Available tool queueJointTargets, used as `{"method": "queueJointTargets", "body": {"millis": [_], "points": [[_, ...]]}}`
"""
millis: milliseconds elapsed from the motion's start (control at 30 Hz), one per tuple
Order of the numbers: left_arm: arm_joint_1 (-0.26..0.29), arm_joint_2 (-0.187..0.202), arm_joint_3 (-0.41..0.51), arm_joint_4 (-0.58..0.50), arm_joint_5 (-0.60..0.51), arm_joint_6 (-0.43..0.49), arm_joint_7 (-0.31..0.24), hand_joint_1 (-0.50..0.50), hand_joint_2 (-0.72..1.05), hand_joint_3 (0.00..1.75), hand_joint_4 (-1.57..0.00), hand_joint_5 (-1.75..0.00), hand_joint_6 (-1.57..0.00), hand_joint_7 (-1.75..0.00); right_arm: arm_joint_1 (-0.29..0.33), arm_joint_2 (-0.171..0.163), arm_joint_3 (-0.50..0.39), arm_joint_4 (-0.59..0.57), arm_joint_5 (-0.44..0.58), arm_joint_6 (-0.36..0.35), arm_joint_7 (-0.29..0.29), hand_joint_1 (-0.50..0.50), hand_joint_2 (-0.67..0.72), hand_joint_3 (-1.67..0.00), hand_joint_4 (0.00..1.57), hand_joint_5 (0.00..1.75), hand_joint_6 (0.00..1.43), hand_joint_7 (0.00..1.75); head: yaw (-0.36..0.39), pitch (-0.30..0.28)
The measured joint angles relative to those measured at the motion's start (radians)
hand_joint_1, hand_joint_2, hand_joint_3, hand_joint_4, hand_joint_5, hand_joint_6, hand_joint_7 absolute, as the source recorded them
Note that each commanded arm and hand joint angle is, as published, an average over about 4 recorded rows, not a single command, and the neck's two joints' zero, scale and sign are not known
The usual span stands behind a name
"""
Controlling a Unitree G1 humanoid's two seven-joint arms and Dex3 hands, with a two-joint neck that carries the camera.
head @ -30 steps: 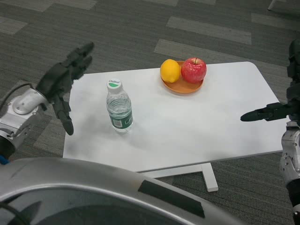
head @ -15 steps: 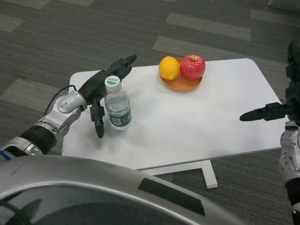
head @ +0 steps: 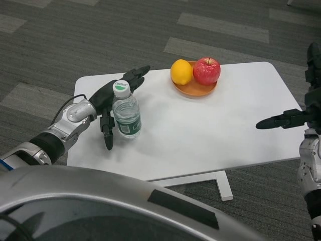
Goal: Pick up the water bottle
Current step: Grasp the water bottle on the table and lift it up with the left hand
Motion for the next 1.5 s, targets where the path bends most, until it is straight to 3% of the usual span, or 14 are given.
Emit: {"method": "queueJointTargets", "body": {"millis": [233, 367, 633, 833, 933, 1067, 1133, 1200, 1300, 1400, 1500], "points": [[0.001, 0.060, -0.078, 0.002, -0.069, -0.007, 0.001, -0.50, -0.55, 0.09, 0.00, 0.00, 0.00, -0.14, 0.000, 0.001, 0.000, 0.000, 0.000, 0.000, 0.000, -0.50, 0.28, 0.00, 0.00, 0.00, 0.00, 0.07, 0.004, -0.002], [0.007, 0.073, -0.114, 0.001, -0.098, -0.008, 0.002, -0.50, -0.55, 0.09, 0.00, 0.00, 0.00, -0.14, 0.000, 0.001, 0.000, 0.000, 0.000, 0.000, 0.000, -0.50, 0.28, 0.00, 0.00, 0.00, 0.00, 0.07, 0.009, -0.001], [0.008, 0.067, -0.180, 0.002, -0.121, -0.009, 0.004, -0.50, -0.55, 0.09, 0.00, 0.00, 0.00, -0.14, 0.001, 0.006, 0.000, 0.000, 0.000, 0.000, 0.000, -0.50, 0.28, 0.00, 0.00, 0.00, 0.00, 0.07, 0.000, 0.002], [0.004, 0.024, -0.192, 0.021, -0.122, -0.020, 0.004, -0.50, -0.48, 0.09, 0.00, 0.00, 0.00, -0.14, 0.013, 0.007, 0.000, -0.001, 0.000, 0.000, 0.000, -0.50, 0.28, 0.00, 0.00, 0.00, 0.00, 0.09, -0.002, 0.006], [-0.003, -0.006, -0.197, 0.040, -0.135, -0.030, 0.004, -0.50, -0.35, 0.09, 0.00, 0.00, 0.00, -0.14, 0.018, 0.007, 0.000, -0.002, 0.000, 0.000, 0.000, -0.50, 0.28, 0.00, 0.00, 0.00, 0.00, 0.09, -0.004, 0.008], [-0.006, -0.032, -0.205, 0.060, -0.167, -0.047, 0.010, -0.50, 0.25, 0.09, 0.00, 0.00, 0.00, -0.14, 0.023, 0.007, -0.001, -0.005, 0.000, 0.000, 0.000, -0.50, 0.28, -0.04, 0.00, 0.00, 0.00, 0.07, -0.005, 0.008], [-0.006, -0.040, -0.213, 0.064, -0.182, -0.058, 0.013, -0.50, 0.49, 0.09, 0.00, -0.10, 0.00, -0.14, 0.026, 0.008, -0.001, -0.007, 0.000, 0.000, 0.000, -0.50, 0.28, -0.02, 0.00, 0.00, 0.00, 0.07, -0.007, 0.009], [-0.006, -0.045, -0.225, 0.072, -0.212, -0.077, 0.022, -0.49, 0.76, 0.09, 0.00, -0.64, 0.00, -0.17, 0.028, 0.008, -0.001, -0.008, 0.000, 0.000, 0.000, -0.50, 0.28, 0.00, 0.00, 0.00, 0.00, 0.07, -0.008, 0.008], [-0.007, -0.053, -0.243, 0.086, -0.263, -0.111, 0.048, -0.47, 0.98, 0.09, -0.01, -1.41, 0.00, -0.26, 0.033, 0.008, -0.002, -0.012, 0.000, 0.000, 0.000, -0.50, 0.28, 0.00, 0.00, 0.00, 0.00, 0.07, -0.010, 0.008], [-0.007, -0.059, -0.251, 0.093, -0.279, -0.123, 0.063, -0.43, 1.05, 0.09, -0.06, -1.75, 0.00, -0.38, 0.035, 0.008, -0.005, -0.017, 0.000, 0.000, 0.000, -0.50, 0.28, 0.00, 0.00, 0.00, 0.00, 0.07, -0.012, 0.009], [-0.007, -0.067, -0.252, 0.095, -0.288, -0.124, 0.067, -0.43, 1.05, 0.15, -0.28, -1.75, -0.01, -0.49, 0.039, 0.008, -0.009, -0.020, 0.000, 0.000, 0.000, -0.50, 0.28, 0.00, 0.00, 0.00, 0.00, 0.07, -0.013, 0.011]]}}
